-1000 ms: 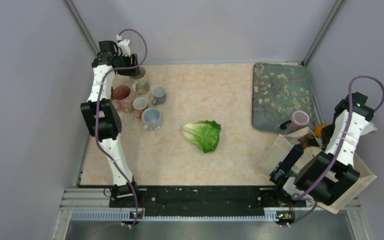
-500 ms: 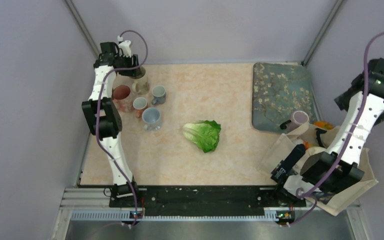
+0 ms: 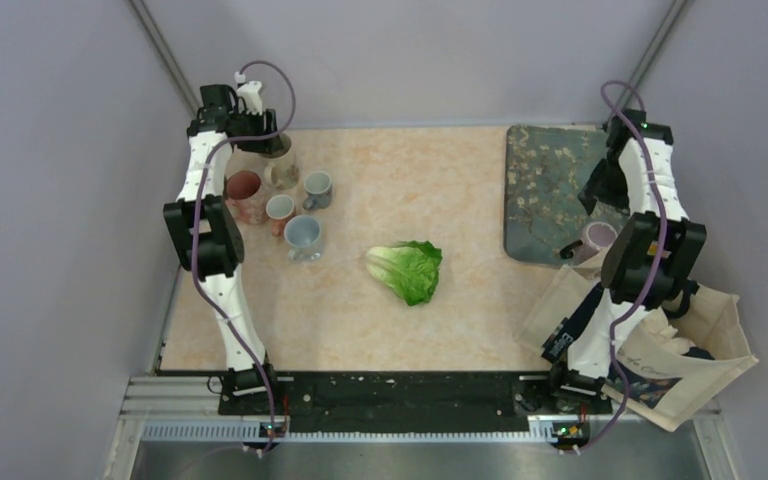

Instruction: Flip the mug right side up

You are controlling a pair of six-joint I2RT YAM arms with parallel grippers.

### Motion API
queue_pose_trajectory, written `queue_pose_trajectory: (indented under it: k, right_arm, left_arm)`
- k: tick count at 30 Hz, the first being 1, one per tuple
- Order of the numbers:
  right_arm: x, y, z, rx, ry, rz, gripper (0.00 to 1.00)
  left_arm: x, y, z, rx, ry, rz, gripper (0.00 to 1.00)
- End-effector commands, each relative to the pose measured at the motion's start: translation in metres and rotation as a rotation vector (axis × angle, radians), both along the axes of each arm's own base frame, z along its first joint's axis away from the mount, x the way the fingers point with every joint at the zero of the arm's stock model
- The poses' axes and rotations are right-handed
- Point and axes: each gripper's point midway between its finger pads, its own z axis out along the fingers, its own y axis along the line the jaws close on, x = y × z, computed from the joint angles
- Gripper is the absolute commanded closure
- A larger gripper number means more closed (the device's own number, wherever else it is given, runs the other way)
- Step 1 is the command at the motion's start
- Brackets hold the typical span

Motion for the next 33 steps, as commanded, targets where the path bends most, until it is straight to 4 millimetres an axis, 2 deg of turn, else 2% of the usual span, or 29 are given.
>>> queue_pose_trajectory:
  k: [1, 4, 6, 8, 11, 13, 17, 23, 26, 29, 33]
  right_arm:
    - [0.0, 0.013, -0.035, 0.108, 0.004, -0.031, 0.01]
    - [-0.017, 0.003, -0.051, 0.123, 0.005, -0.112, 0.01]
    - [-0.025, 0.002, -0.06, 0.141, -0.006, -0.129, 0.01]
    - [-0.027, 0.007, -0.071, 0.165, -0.021, -0.128, 0.01]
    - [-0.02, 0.018, -0.087, 0.228, -0.055, -0.124, 0.04]
    - [-0.01, 0.019, -0.091, 0.235, -0.081, -0.11, 0.08]
    - [0.016, 0.018, -0.086, 0.171, -0.079, -0.003, 0.14]
    - [0.061, 0.037, -0.095, 0.15, -0.058, 0.173, 0.18]
    - [0.085, 0.047, -0.098, 0.156, -0.08, 0.23, 0.15]
    - [0.105, 0.049, -0.094, 0.159, -0.119, 0.255, 0.08]
    - [0.103, 0.039, -0.078, 0.092, -0.124, 0.274, 0.01]
  left_arm:
    - [0.004, 0.009, 0.032, 0.035, -0.08, 0.005, 0.38]
    - [0.004, 0.009, 0.036, 0.039, -0.087, 0.002, 0.38]
    - [0.004, 0.009, 0.036, 0.041, -0.088, 0.005, 0.38]
    - [0.005, 0.008, 0.037, 0.042, -0.09, 0.004, 0.38]
    - [0.005, 0.004, 0.039, 0.042, -0.095, -0.003, 0.38]
    - [0.006, 0.004, 0.041, 0.048, -0.1, -0.005, 0.38]
    - [0.005, 0.003, 0.042, 0.065, -0.102, -0.006, 0.38]
    - [0.003, -0.005, 0.048, 0.074, -0.11, -0.017, 0.38]
    - [0.003, -0.007, 0.051, 0.089, -0.117, -0.024, 0.37]
    - [0.002, -0.009, 0.054, 0.097, -0.123, -0.031, 0.37]
    - [0.001, -0.012, 0.057, 0.103, -0.129, -0.04, 0.37]
